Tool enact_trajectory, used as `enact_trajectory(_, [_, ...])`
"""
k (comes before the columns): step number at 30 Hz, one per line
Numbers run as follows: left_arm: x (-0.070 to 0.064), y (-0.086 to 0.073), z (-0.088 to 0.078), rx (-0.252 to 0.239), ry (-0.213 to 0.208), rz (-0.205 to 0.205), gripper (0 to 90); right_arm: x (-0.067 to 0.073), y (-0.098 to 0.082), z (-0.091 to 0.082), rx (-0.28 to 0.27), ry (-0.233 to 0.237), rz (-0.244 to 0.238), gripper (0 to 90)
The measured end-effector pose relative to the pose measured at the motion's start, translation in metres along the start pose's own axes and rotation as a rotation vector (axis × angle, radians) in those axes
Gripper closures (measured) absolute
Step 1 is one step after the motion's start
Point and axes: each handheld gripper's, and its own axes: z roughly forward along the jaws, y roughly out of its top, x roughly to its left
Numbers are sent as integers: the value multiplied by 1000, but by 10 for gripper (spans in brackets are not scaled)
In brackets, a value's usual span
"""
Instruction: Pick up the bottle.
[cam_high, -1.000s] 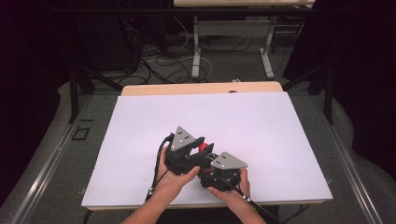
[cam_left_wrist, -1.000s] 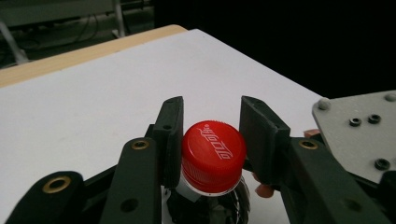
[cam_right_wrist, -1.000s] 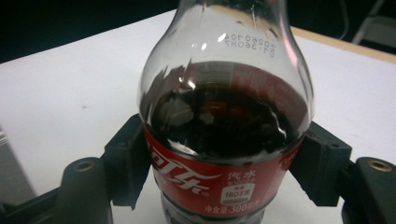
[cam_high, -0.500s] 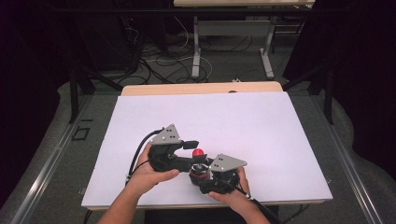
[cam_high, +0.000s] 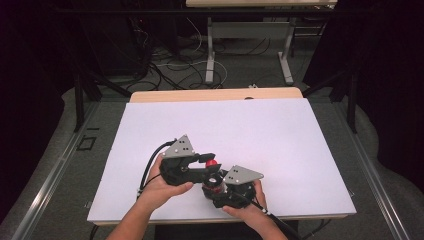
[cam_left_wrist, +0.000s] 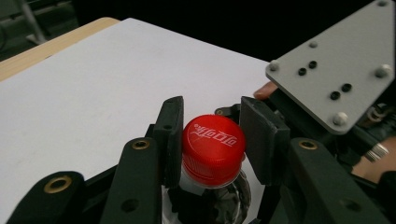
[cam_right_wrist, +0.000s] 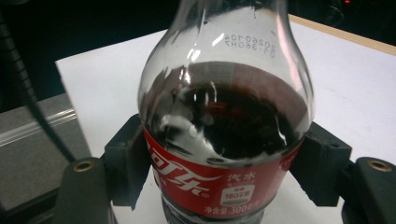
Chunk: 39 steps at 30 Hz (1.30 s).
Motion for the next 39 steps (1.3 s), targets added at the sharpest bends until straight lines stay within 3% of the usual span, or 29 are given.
enact_trajectory(4, [-12,1,8,1,134,-48,616,1,0,2,8,-88,11,292])
enact_trajectory(5, [-12,1,8,1,134,-48,616,1,0,2,8,-88,11,292])
enact_trajectory(6, [-18,0,14,-25,195,-88,616,2,-1,3,22,-133,15,292])
enact_trajectory(10, [-28,-1,23,-59,306,-160,617,3,-2,3,26,-168,70,292])
enact_trajectory(12, [-32,-1,27,-69,343,-169,616,3,-3,4,30,-193,65,292])
enact_trajectory(14, [-34,-1,28,-79,348,-160,614,2,-3,4,27,-206,81,292])
enact_trajectory(17, [-32,0,25,-82,321,-143,607,1,-2,1,26,-183,76,292])
enact_trajectory(19, [-29,2,21,-60,293,-120,548,-1,-1,-1,17,-151,70,291])
enact_trajectory(21, [-22,4,16,-38,200,-100,483,-2,0,-3,13,-99,45,291])
enact_trajectory(24, [-9,5,6,-20,58,-80,462,-1,1,-4,-3,-34,37,291])
enact_trajectory(29, [7,1,-6,-15,-89,18,484,1,2,-3,-15,23,24,291])
enact_trajectory(32, [11,-2,-9,-16,-114,30,533,2,1,-2,-11,42,14,291])
enact_trajectory(33, [14,-4,-9,-25,-129,13,564,2,1,-2,-11,46,10,291])
enact_trajectory(36, [14,-5,-9,-32,-140,11,611,2,1,-1,-7,63,16,291])
enact_trajectory(37, [12,-5,-8,-32,-118,40,613,2,1,-1,-6,61,20,292])
enact_trajectory(39, [9,-5,-7,-38,-80,47,615,3,1,-1,-6,43,17,292])
